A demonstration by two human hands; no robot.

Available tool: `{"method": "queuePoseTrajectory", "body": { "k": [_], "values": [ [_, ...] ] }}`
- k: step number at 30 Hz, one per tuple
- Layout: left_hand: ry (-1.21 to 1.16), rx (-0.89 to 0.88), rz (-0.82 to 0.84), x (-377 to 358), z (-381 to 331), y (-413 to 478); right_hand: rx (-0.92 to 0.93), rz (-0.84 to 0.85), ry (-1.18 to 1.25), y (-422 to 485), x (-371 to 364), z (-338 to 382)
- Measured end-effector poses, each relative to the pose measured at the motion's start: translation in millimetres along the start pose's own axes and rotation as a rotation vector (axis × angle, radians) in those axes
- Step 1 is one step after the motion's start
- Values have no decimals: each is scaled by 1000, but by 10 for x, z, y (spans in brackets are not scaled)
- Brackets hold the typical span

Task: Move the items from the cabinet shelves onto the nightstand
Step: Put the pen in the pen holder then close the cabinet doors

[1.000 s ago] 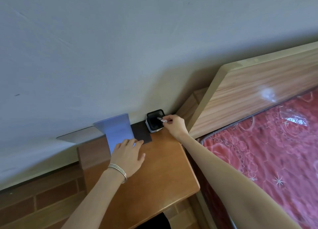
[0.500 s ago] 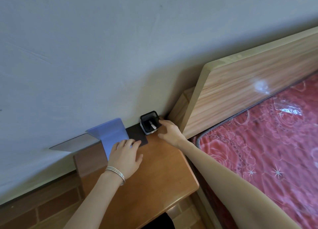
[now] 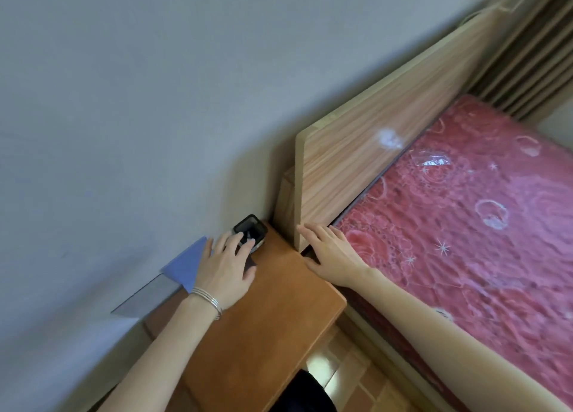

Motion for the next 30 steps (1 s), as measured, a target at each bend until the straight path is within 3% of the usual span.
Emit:
{"method": "queuePoseTrajectory", "body": {
  "k": [6, 13, 21, 30],
  "values": [
    [35, -281, -23, 586, -600, 137, -208, -168, -56, -977, 605, -140],
    [22, -745, -82, 1119, -2029, 325, -548, -329, -68, -2476, 1073, -577],
    [-25, -1244, -113, 1254, -3996, -70, -1074, -398, -100, -4652, 947, -969],
    [-33, -1742, -77, 875, -5965, -1383, -1508, -421, -148, -7019, 453, -569]
  ]
}}
Point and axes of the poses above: each hand's wrist, its own y-axis towards the middle knuckle, its own x-axis out of the back of the hand, z = x × y, the point moved 4 cm from there along y, towards the middle knuckle, and after that the axes turned 13 degrees about -x, right-handed, at the moved point
